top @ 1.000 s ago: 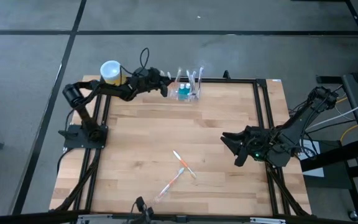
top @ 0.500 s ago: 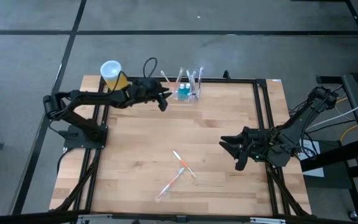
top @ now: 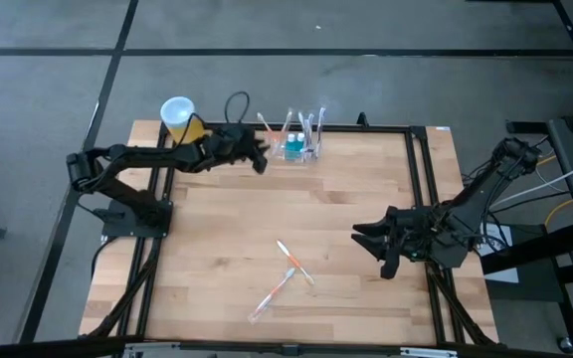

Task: Pick & Place toothbrushing station
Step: Put the orange toothbrush into the left section of the transparent organizer

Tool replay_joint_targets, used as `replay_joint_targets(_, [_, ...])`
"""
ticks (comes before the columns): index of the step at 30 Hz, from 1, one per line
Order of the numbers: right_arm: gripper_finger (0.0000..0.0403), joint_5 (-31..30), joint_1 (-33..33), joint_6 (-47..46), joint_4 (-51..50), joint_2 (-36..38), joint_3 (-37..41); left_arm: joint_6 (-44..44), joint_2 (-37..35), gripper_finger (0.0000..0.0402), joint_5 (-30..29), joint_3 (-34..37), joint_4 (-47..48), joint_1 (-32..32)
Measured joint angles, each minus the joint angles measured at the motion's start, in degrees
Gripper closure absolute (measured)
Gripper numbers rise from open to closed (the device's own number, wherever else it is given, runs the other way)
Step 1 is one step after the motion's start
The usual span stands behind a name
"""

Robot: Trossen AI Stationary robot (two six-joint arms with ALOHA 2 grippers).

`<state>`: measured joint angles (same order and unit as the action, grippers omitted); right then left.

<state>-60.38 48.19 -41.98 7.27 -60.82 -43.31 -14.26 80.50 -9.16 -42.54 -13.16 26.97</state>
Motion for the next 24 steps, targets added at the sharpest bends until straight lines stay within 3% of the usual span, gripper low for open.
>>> replay_joint_targets(3, [0.0254,-0.04,1.12,0.00,-0.23,0.00,0.00,-1.58,-0.43,0.0279,4.05,0.02,8.09,-3.87])
replay_joint_targets(7, [0.0254,-0.58,1.71,0.48,-1.17,0.00,0.00,-4.74,-0.27,0.0279,6.85,0.07,11.70,-13.99])
replay_joint_targets(13, [0.0254,0.22,1.85,0.77,-3.11,0.00,0.00,-12.53,0.66,0.0279,-2.44,0.04,12.60,-30.41])
replay_joint_targets(16, [0.0254,1.03,1.96,0.88,-4.08,0.00,0.00,-15.15,2.76,0.0279,-2.66,-1.58,11.33,-36.32])
replay_joint_targets(20, [0.0254,2.31,1.96,-1.00,-6.13,0.00,-0.02,-16.59,7.60,0.0279,-2.70,-6.88,13.98,-41.37])
replay_joint_targets(24, [0.0254,8.93,1.96,-9.17,-11.69,-0.45,-0.05,-19.28,12.60,0.0279,-3.21,-13.04,25.97,-43.26])
